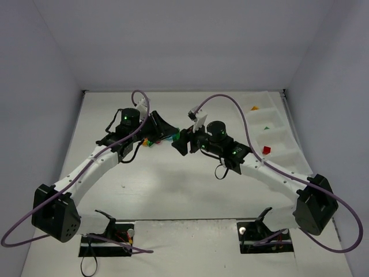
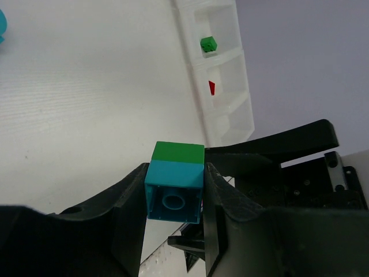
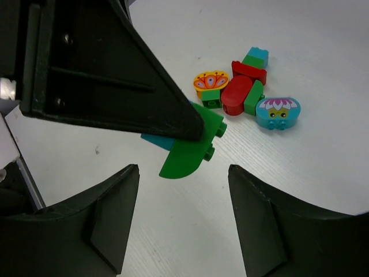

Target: Sort the legos into containers by color

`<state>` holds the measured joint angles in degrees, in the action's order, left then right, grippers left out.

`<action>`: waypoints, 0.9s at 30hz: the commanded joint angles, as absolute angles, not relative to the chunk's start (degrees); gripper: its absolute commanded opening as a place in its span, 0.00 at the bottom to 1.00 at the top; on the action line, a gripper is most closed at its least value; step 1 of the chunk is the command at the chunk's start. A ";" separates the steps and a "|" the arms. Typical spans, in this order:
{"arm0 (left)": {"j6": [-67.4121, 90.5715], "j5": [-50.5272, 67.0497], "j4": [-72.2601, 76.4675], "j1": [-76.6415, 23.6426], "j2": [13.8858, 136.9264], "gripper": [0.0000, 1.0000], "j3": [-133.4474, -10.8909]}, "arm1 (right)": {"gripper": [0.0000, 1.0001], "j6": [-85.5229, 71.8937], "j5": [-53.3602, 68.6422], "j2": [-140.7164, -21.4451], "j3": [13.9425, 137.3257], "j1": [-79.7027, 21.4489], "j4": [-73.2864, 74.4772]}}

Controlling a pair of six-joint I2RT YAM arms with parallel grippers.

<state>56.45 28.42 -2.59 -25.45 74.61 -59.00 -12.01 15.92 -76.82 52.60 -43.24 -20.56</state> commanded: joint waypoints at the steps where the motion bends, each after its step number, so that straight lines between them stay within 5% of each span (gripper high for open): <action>1: 57.30 28.56 1.85 -25.84 72.42 0.00 -58.98 | 0.59 -12.39 12.22 -76.99 56.42 -43.77 -27.25; 9: 56.25 28.74 0.70 -25.84 71.72 0.00 -58.54 | 0.50 -10.90 10.37 -78.13 57.30 -43.86 -26.11; 27: 54.49 26.63 0.09 -25.84 71.81 0.00 -60.12 | 0.50 -10.82 12.84 -79.89 57.66 -44.65 -23.29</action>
